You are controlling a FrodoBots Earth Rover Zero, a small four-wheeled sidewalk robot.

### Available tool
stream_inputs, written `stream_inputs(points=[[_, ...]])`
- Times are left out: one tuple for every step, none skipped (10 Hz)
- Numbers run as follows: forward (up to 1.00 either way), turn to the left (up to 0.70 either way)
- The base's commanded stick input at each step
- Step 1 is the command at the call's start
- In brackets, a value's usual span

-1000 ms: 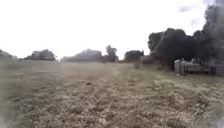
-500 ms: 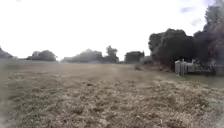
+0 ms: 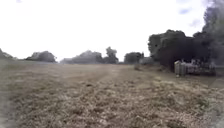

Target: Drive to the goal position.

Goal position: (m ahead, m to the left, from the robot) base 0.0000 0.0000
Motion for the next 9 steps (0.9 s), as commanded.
stream_inputs(points=[[0.7,-0.29],[0.7,-0.29],[0.7,-0.29],[0.7,-0.28],[0.7,-0.22],[0.7,-0.16],[0.7,-0.1],[0.7,-0.04],[0.7,-0.02]])
